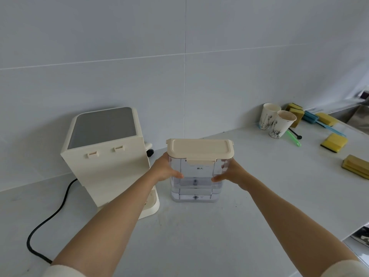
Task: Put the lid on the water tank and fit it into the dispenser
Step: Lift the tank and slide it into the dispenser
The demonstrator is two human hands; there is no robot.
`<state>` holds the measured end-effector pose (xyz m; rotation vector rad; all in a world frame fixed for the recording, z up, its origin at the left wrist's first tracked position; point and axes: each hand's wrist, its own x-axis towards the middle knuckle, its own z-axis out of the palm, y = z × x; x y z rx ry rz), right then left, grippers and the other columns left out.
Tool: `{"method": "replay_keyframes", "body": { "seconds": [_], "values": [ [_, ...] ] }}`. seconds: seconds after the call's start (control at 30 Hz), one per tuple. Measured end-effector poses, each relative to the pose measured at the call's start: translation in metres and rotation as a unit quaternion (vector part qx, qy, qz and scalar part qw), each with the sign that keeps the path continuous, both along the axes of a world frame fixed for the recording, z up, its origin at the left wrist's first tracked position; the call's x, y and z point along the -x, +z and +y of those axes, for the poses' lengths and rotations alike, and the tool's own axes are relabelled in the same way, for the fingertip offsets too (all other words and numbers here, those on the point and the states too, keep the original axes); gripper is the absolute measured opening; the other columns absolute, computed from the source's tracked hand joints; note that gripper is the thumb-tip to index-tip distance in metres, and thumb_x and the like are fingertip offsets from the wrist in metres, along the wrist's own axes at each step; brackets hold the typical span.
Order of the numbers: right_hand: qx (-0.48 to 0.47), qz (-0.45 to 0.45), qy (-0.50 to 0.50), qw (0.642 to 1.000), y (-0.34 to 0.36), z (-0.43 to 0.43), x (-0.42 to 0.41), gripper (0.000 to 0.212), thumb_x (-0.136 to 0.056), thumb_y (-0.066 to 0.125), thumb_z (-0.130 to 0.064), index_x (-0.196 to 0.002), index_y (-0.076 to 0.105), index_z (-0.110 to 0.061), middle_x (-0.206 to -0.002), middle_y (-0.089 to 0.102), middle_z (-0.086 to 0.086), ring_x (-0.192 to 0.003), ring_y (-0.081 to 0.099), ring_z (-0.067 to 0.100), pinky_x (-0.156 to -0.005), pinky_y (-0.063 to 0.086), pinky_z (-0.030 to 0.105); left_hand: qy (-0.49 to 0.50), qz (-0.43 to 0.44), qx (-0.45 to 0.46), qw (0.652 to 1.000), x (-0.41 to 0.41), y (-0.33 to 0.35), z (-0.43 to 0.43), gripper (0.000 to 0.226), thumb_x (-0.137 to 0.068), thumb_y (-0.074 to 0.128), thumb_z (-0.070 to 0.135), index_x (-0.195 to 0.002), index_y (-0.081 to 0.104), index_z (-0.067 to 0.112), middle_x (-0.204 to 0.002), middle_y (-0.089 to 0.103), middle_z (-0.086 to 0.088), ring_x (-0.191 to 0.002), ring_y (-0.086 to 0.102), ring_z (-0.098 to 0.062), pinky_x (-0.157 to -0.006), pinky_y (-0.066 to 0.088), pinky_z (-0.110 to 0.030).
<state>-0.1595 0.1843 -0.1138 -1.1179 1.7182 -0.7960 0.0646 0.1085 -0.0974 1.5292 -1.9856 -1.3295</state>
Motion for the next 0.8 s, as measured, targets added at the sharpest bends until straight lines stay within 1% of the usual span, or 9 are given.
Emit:
{"method": "replay_keyframes", "body": {
  "seconds": [0.1, 0.17, 0.23, 0.3, 0.43, 0.6, 0.67, 0.73, 0.8],
  "values": [
    [-0.006, 0.001, -0.003, 1.0, 0.005, 0.0, 0.001, 0.097, -0.056, 0.081, -0.004, -0.134, 0.023, -0.01, -0.133, 0.038, 0.014, -0.112, 0.04, 0.023, -0.091, 0.038, 0.033, -0.005, -0.003, 0.007, 1.0, -0.001, 0.005, 0.001, 0.083, -0.06, 0.082, 0.013, -0.131, 0.038, 0.012, -0.134, 0.05, -0.007, -0.126, 0.043, -0.022, -0.105, 0.036, -0.033],
    [-0.004, 0.014, 0.0, 1.0, 0.011, 0.0, 0.0, 0.095, -0.056, 0.081, -0.005, -0.132, 0.026, -0.01, -0.125, 0.04, 0.01, -0.108, 0.04, 0.02, -0.089, 0.036, 0.03, -0.003, -0.005, 0.013, 1.0, -0.003, 0.009, 0.003, 0.082, -0.061, 0.082, 0.014, -0.13, 0.039, 0.012, -0.132, 0.05, -0.007, -0.124, 0.045, -0.022, -0.101, 0.037, -0.031],
    [0.002, 0.024, 0.001, 1.0, 0.018, -0.003, -0.001, 0.093, -0.055, 0.082, -0.005, -0.131, 0.028, -0.009, -0.119, 0.04, 0.005, -0.107, 0.04, 0.02, -0.088, 0.036, 0.031, -0.005, -0.008, 0.028, 1.0, -0.007, 0.017, 0.006, 0.078, -0.061, 0.082, 0.016, -0.128, 0.042, 0.011, -0.128, 0.052, -0.006, -0.119, 0.047, -0.021, -0.095, 0.038, -0.027],
    [0.006, 0.033, 0.005, 0.999, 0.029, -0.004, -0.003, 0.089, -0.055, 0.082, -0.005, -0.128, 0.031, -0.009, -0.114, 0.041, 0.003, -0.105, 0.042, 0.02, -0.087, 0.037, 0.031, -0.002, -0.007, 0.038, 0.999, -0.012, 0.026, 0.008, 0.072, -0.06, 0.082, 0.017, -0.122, 0.046, 0.011, -0.123, 0.056, -0.005, -0.112, 0.051, -0.02, -0.093, 0.04, -0.028],
    [0.015, 0.038, 0.031, 0.999, 0.056, -0.011, -0.023, 0.076, -0.054, 0.082, -0.005, -0.115, 0.037, -0.012, -0.106, 0.045, 0.005, -0.103, 0.044, 0.022, -0.084, 0.041, 0.032, 0.017, -0.005, 0.049, 0.999, -0.038, 0.049, 0.011, 0.07, -0.058, 0.083, 0.019, -0.119, 0.049, 0.01, -0.12, 0.06, -0.01, -0.113, 0.054, -0.025, -0.1, 0.043, -0.039],
    [0.008, 0.018, 0.041, 0.999, 0.068, -0.011, -0.033, 0.07, -0.054, 0.082, -0.003, -0.108, 0.038, -0.013, -0.099, 0.049, 0.006, -0.1, 0.048, 0.025, -0.079, 0.046, 0.031, 0.032, -0.013, 0.07, 0.997, -0.049, 0.067, 0.02, 0.07, -0.059, 0.083, 0.018, -0.12, 0.05, 0.01, -0.117, 0.06, -0.008, -0.11, 0.054, -0.024, -0.09, 0.044, -0.032],
    [0.013, 0.02, 0.041, 0.999, 0.069, -0.011, -0.036, 0.069, -0.053, 0.082, -0.002, -0.107, 0.039, -0.013, -0.092, 0.049, 0.002, -0.097, 0.048, 0.025, -0.083, 0.048, 0.037, 0.034, -0.011, 0.076, 0.997, -0.053, 0.074, 0.026, 0.068, -0.059, 0.083, 0.016, -0.119, 0.05, 0.012, -0.113, 0.06, -0.005, -0.105, 0.055, -0.021, -0.083, 0.042, -0.029],
    [0.019, 0.021, 0.055, 0.998, 0.073, -0.014, -0.047, 0.069, -0.052, 0.082, 0.0, -0.107, 0.04, -0.011, -0.088, 0.048, 0.002, -0.091, 0.049, 0.022, -0.087, 0.048, 0.043, 0.053, 0.001, 0.08, 0.995, -0.066, 0.08, 0.03, 0.068, -0.058, 0.083, 0.014, -0.118, 0.051, 0.013, -0.114, 0.061, -0.004, -0.107, 0.055, -0.021, -0.085, 0.042, -0.029],
    [0.025, 0.015, 0.075, 0.997, 0.077, -0.02, -0.061, 0.073, -0.052, 0.081, 0.001, -0.111, 0.04, -0.008, -0.086, 0.049, 0.001, -0.085, 0.051, 0.016, -0.082, 0.049, 0.038, 0.076, 0.012, 0.081, 0.994, -0.082, 0.085, 0.034, 0.067, -0.057, 0.083, 0.011, -0.117, 0.053, 0.014, -0.116, 0.063, -0.003, -0.108, 0.056, -0.021, -0.089, 0.043, -0.03]
  ]
}}
